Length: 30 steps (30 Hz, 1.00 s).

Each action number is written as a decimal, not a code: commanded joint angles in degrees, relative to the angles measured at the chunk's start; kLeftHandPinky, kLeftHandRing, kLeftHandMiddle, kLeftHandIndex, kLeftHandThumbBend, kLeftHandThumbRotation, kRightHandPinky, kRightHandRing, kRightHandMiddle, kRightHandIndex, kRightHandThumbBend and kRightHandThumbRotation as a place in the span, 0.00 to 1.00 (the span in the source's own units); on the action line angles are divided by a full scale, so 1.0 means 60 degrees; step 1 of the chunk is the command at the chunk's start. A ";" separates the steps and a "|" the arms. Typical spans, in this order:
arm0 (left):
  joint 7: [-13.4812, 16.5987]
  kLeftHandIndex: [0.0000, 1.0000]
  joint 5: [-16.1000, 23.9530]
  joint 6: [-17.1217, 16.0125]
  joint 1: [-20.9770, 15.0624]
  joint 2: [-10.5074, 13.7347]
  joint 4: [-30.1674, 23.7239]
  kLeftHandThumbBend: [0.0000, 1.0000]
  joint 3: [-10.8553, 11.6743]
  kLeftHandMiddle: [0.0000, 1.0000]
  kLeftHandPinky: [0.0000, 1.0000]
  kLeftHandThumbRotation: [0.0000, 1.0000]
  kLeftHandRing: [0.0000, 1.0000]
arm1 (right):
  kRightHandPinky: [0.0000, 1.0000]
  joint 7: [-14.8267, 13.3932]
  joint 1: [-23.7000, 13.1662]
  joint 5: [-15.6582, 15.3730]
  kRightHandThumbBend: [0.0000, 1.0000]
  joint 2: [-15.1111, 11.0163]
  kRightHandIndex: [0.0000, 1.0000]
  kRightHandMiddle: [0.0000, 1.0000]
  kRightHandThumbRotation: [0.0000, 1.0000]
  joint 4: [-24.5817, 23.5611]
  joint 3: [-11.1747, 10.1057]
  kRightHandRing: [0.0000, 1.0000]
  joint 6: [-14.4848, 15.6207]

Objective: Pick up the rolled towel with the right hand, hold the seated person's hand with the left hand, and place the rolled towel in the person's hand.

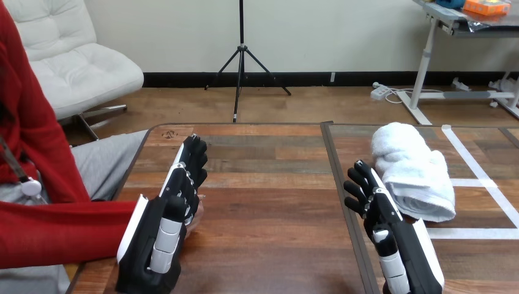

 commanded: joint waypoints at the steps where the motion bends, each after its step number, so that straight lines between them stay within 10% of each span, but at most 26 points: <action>1: 0.0013 0.99 -0.0051 -0.0026 -0.0463 0.0048 -0.0393 0.91 -0.0071 1.00 1.00 0.99 1.00 | 0.91 0.0015 -0.0513 0.0159 1.00 0.0036 0.96 0.95 1.00 -0.0417 0.0057 0.94 -0.0121; 19: -0.0047 1.00 -0.0166 0.0033 -0.0445 0.0067 -0.0400 0.90 -0.0061 1.00 1.00 0.99 1.00 | 0.89 0.0015 -0.0514 0.0206 1.00 0.0114 0.96 0.95 1.00 -0.0441 0.0149 0.93 0.0017; 30: -0.0186 1.00 -0.0259 0.0037 -0.0551 0.0103 -0.0263 0.91 -0.0057 1.00 1.00 0.99 1.00 | 0.90 -0.0423 -0.1629 -0.0597 1.00 -0.0258 0.96 0.96 1.00 -0.0126 -0.0092 0.94 0.0549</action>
